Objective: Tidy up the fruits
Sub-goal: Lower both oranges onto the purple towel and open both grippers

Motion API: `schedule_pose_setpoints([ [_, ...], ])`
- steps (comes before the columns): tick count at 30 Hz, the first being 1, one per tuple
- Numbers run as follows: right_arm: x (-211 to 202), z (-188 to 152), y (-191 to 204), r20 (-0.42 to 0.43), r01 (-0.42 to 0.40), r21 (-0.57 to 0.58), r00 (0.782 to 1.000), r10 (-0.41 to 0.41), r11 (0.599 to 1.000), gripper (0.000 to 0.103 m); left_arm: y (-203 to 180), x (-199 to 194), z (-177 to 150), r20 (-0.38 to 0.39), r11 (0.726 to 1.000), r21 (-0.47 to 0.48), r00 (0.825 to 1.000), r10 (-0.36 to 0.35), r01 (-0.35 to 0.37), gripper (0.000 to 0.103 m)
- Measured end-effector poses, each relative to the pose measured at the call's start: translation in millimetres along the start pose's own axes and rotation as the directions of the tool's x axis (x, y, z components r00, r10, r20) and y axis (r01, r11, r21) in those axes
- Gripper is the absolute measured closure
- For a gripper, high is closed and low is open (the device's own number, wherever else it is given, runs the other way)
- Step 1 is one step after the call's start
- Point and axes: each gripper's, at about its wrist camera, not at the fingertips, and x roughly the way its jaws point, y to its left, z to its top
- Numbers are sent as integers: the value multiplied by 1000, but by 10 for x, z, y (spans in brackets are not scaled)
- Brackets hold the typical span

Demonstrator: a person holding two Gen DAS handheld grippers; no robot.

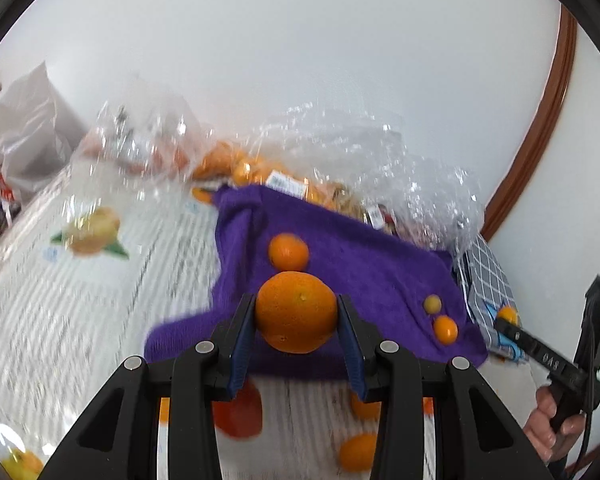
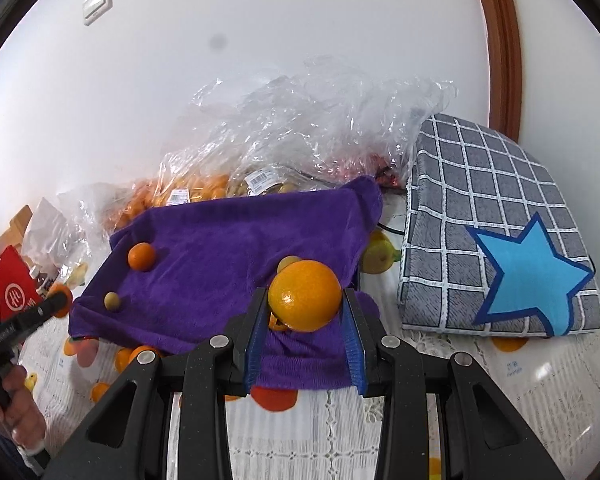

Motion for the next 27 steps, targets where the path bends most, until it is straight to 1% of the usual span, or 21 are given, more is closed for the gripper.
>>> schedule_pose_setpoints([
  [3, 77, 34, -29, -3, -13, 26, 1000, 13, 1000, 68, -40, 132, 148, 12, 1000, 13, 1000, 19, -19, 65],
  [8, 193, 52, -28, -4, -36, 45, 999, 36, 998, 68, -90, 376, 249, -2, 1000, 12, 1000, 20, -20, 65],
  [12, 292, -22, -28, -36, -42, 28, 998, 43, 999, 68, -88, 547, 214, -9, 999, 9, 999, 42, -42, 65],
  [14, 331, -43, -23, -53, -36, 22, 998, 37, 999, 68, -45, 594, 170, -10, 999, -14, 999, 52, -52, 65],
  [16, 347, -63, -20, -59, -40, 23, 997, 42, 999, 68, -22, 653, 149, -35, 999, -25, 999, 35, -36, 65],
  [20, 382, -84, 5, -68, -31, 13, 997, 32, 999, 68, 30, 694, 155, -30, 998, -37, 999, 40, -42, 65],
  [23, 450, -110, 22, -98, -32, 6, 995, 32, 999, 68, 79, 743, 151, -59, 997, -68, 998, 25, -29, 65],
  [27, 517, -158, 67, -123, 1, -27, 992, -5, 1000, 68, 61, 754, 137, -64, 997, -65, 998, 23, -27, 65],
])
